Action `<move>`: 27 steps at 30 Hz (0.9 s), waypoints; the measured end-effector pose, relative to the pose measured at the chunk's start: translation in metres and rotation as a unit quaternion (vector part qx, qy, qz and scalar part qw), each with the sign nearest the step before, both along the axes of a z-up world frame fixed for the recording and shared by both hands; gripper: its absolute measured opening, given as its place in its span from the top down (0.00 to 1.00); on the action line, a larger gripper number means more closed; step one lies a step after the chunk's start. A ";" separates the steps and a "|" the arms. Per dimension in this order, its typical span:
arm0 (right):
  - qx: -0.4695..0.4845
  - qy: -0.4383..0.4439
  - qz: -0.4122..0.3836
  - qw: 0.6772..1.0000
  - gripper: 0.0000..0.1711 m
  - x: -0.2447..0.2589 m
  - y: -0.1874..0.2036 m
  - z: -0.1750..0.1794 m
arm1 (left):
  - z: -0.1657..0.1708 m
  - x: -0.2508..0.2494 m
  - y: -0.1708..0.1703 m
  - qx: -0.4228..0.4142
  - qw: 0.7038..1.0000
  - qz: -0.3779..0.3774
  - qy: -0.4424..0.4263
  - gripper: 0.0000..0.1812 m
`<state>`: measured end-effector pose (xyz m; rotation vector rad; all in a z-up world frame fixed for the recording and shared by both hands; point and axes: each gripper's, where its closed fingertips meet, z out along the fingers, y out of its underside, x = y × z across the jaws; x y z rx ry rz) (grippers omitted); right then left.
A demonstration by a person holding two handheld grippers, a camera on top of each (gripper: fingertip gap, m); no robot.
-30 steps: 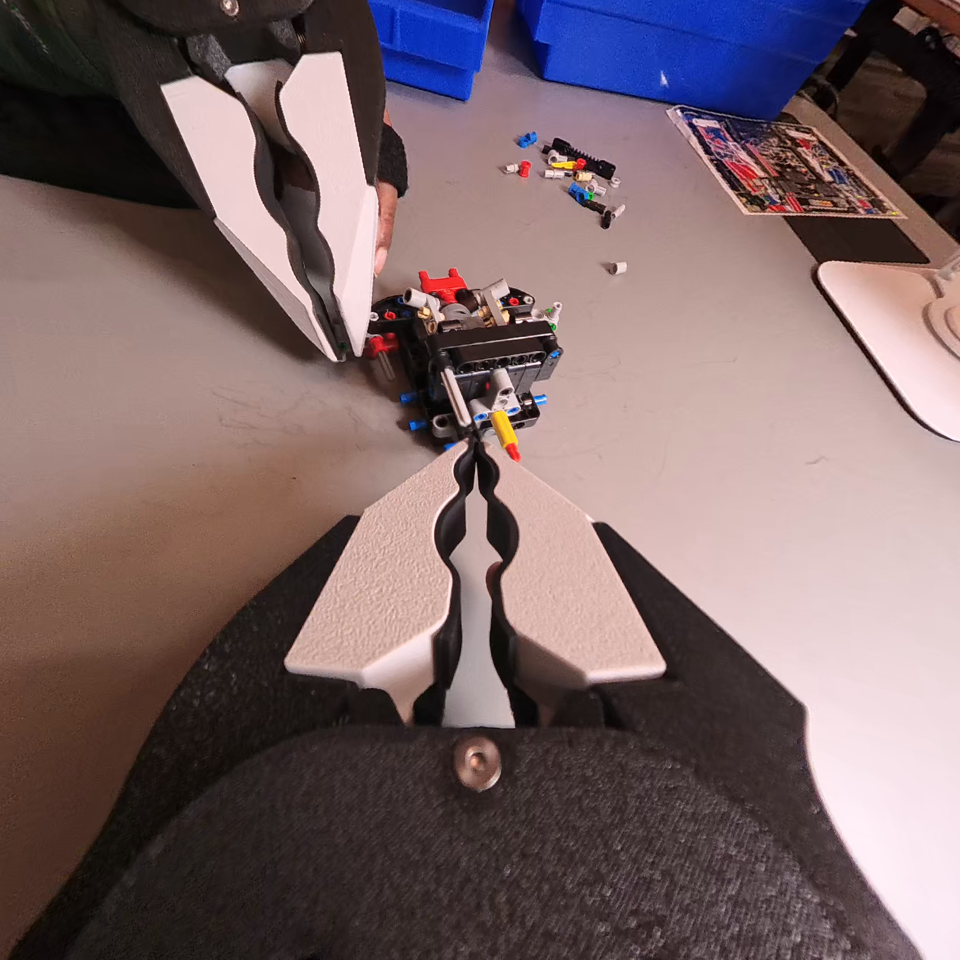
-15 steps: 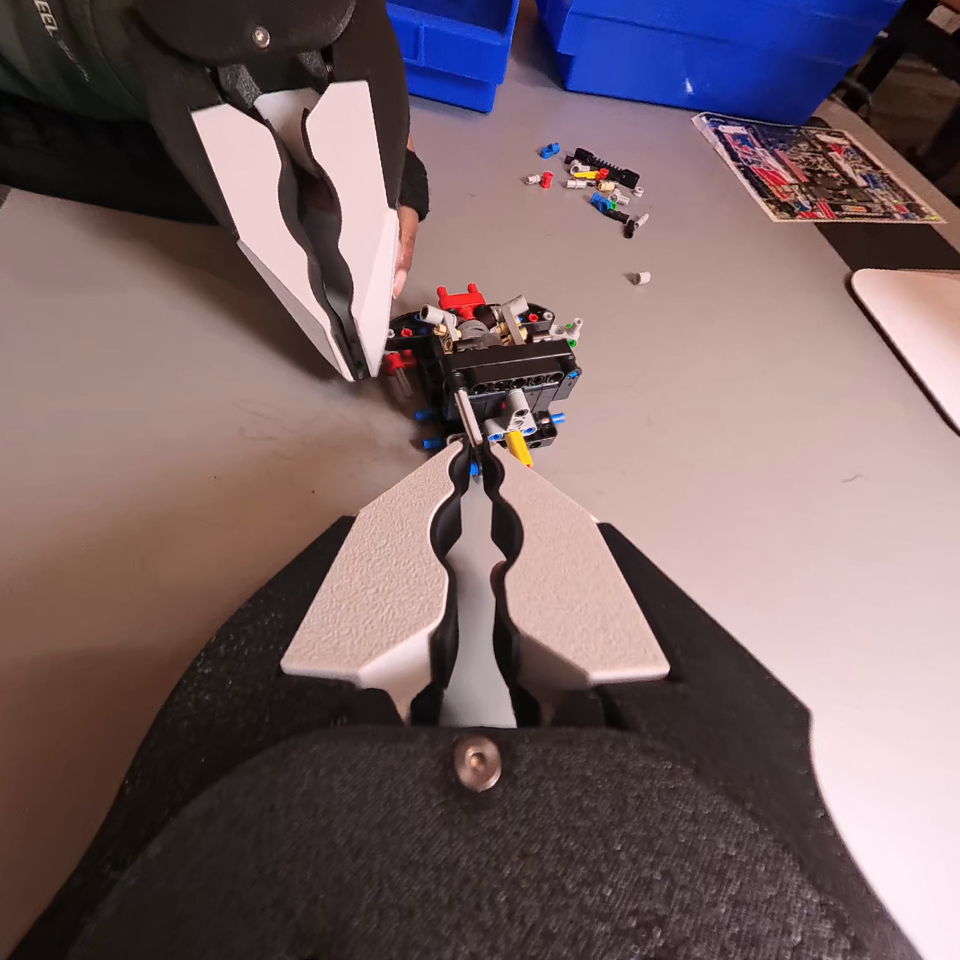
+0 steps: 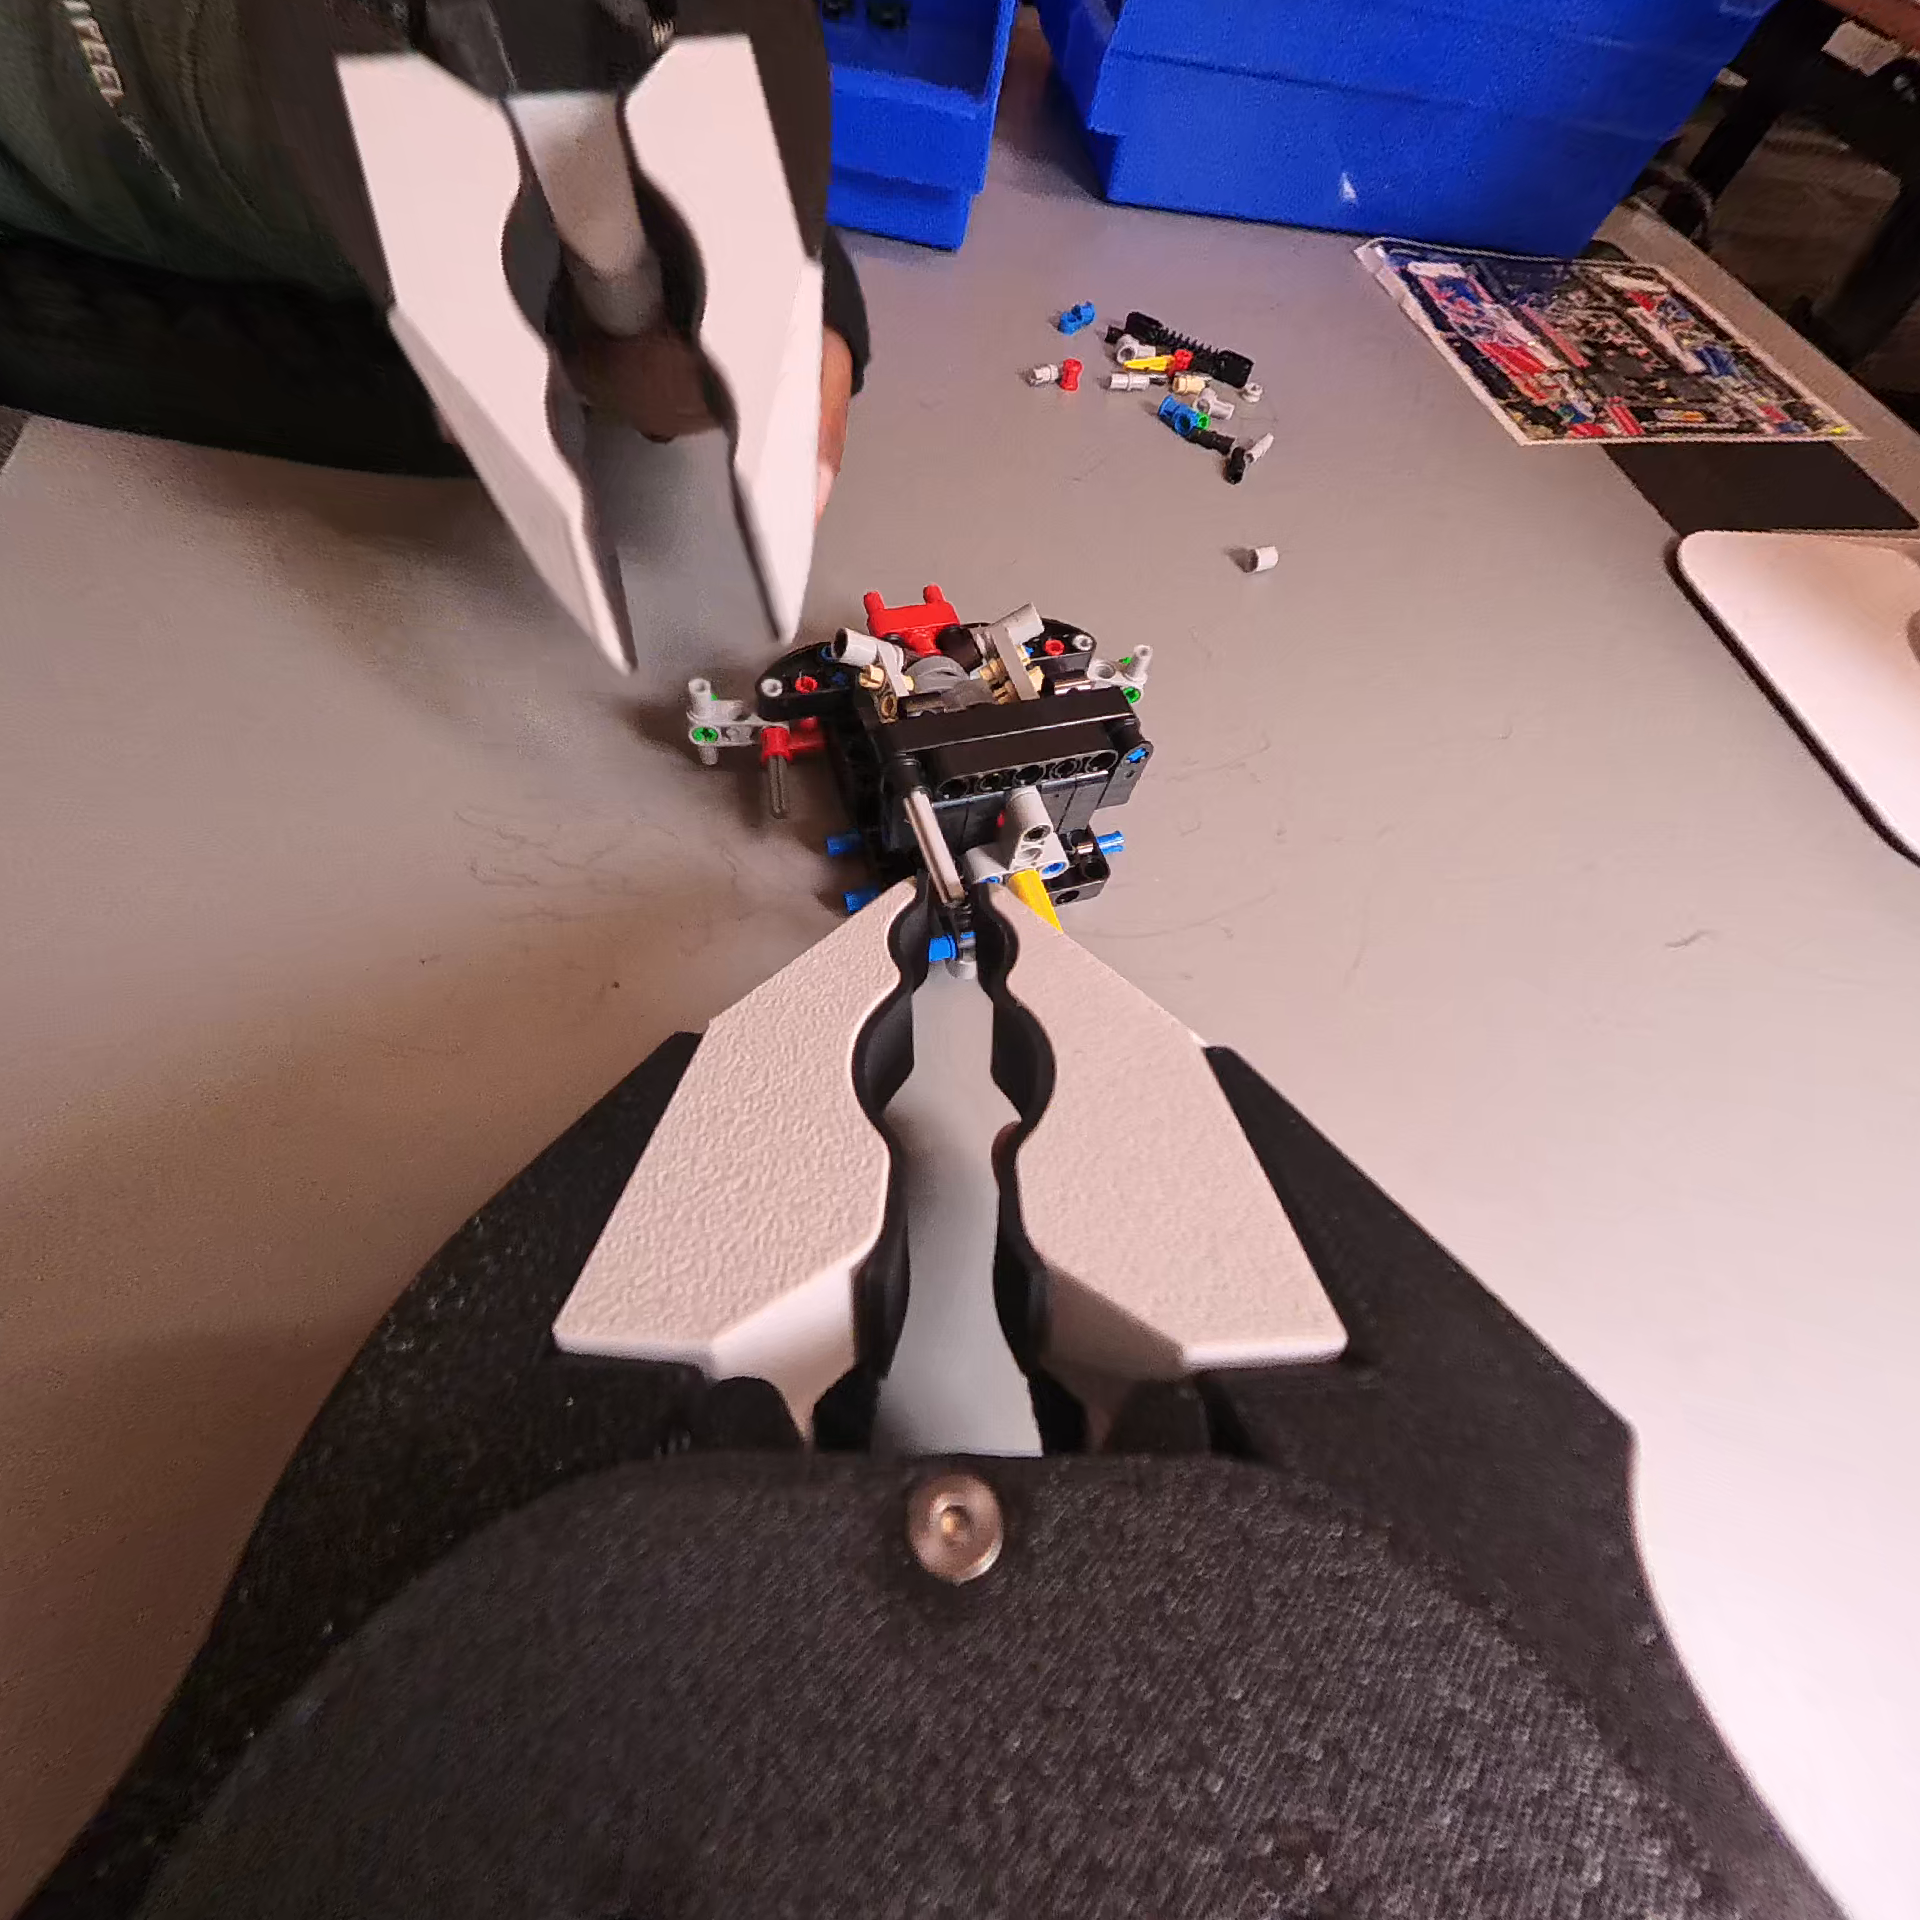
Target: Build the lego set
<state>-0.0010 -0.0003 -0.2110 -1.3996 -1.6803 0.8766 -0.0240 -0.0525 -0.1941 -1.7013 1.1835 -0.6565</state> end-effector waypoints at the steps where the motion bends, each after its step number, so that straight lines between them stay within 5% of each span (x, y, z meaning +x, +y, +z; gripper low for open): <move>1: 0.001 0.001 -0.004 1.000 0.97 0.000 0.002 0.001 | 0.009 -0.005 0.005 0.002 1.000 0.016 -0.024 0.85; 11: 0.020 0.003 -0.039 0.999 0.98 -0.003 0.011 0.001 | -0.011 -0.041 0.038 -0.046 0.993 0.109 -0.009 0.68; 18: 0.028 0.003 -0.053 0.998 0.98 -0.004 0.014 0.001 | -0.025 -0.041 0.046 -0.039 0.991 0.122 0.036 0.80; 27: 0.032 0.005 -0.067 0.997 0.98 -0.004 0.019 0.001 | -0.019 -0.048 0.052 -0.029 0.990 0.139 0.020 0.79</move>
